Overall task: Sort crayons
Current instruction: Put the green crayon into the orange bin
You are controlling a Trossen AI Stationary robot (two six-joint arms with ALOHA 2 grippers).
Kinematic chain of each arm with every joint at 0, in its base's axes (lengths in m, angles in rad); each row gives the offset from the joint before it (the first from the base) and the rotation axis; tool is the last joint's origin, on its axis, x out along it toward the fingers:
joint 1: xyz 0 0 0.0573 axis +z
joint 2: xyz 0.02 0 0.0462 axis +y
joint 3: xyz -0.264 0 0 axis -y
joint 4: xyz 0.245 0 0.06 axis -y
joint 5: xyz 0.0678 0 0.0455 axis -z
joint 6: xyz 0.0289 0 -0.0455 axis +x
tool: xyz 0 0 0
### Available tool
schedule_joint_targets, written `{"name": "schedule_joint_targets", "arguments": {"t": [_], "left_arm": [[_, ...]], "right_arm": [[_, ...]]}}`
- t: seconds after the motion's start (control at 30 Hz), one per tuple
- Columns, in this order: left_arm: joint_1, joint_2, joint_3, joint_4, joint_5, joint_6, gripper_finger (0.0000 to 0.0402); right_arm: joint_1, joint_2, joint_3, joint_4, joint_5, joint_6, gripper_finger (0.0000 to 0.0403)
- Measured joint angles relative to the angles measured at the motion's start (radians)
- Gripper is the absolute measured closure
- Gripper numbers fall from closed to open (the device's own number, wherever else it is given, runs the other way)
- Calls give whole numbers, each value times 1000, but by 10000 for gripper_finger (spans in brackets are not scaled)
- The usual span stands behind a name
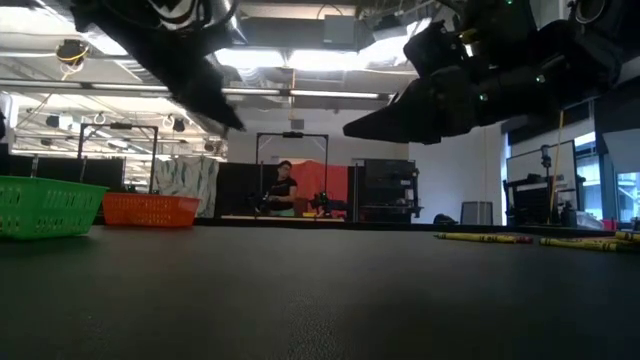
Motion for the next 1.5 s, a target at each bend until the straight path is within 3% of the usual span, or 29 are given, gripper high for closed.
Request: {"name": "schedule_joint_targets", "arguments": {"t": [0.1,0.2,0.47,0.9,1.1,1.23,1.5], "left_arm": [[53,-48,0,-81,-105,38,386],[125,-71,0,-143,-133,43,384],[344,-31,-1,-253,-123,49,383],[646,115,-1,-229,-57,114,382],[703,166,-1,-234,-42,121,376],[708,171,-1,-233,-41,120,349],[641,131,-1,-227,-37,94,299]], "right_arm": [[0,0,0,-8,0,0,270],[0,0,0,-10,0,-1,270],[0,0,0,-13,-2,-24,270],[0,0,0,-26,-3,-24,270],[0,0,0,-30,-3,-23,270],[0,0,0,-31,-3,-23,270],[0,0,0,-34,-3,-21,270]]}}
